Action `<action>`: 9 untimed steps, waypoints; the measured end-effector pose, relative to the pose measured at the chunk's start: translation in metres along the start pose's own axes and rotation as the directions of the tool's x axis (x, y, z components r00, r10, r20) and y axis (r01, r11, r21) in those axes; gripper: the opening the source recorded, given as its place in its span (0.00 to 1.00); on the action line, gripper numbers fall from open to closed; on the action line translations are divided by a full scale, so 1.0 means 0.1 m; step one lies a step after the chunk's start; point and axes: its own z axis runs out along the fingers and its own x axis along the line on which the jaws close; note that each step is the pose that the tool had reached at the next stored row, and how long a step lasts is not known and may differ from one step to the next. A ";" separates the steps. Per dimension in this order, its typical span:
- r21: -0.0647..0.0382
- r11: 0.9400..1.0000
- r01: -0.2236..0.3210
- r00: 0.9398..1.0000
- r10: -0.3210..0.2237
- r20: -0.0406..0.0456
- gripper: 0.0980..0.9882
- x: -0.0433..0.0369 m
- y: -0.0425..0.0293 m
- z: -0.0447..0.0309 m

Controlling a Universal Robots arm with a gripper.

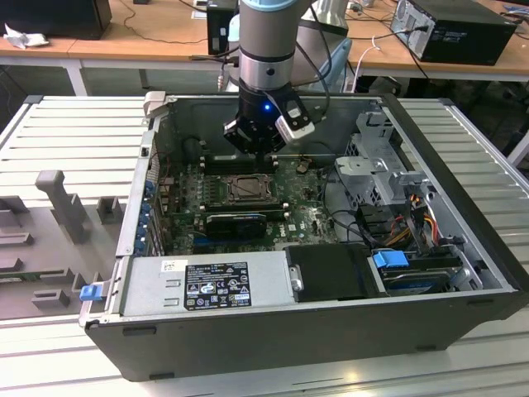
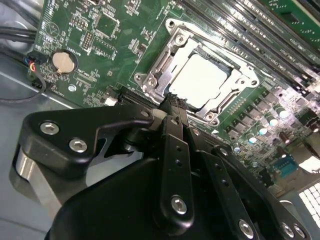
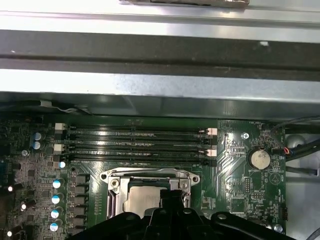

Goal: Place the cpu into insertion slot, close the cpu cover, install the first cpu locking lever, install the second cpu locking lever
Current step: 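Install the second cpu locking lever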

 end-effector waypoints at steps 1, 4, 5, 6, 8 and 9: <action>0.000 1.000 0.000 1.000 0.000 0.000 0.01 0.000 -0.010 0.000; 0.000 1.000 0.000 1.000 0.000 -0.002 0.01 0.002 -0.064 0.001; 0.000 1.000 0.000 1.000 0.000 -0.002 0.01 0.002 -0.070 0.004; 0.000 1.000 0.000 1.000 0.000 -0.005 0.01 0.002 -0.083 0.012; 0.000 1.000 0.000 1.000 0.000 -0.007 0.01 0.003 -0.097 0.017; 0.000 1.000 -0.001 1.000 0.001 -0.007 0.01 0.003 -0.109 0.019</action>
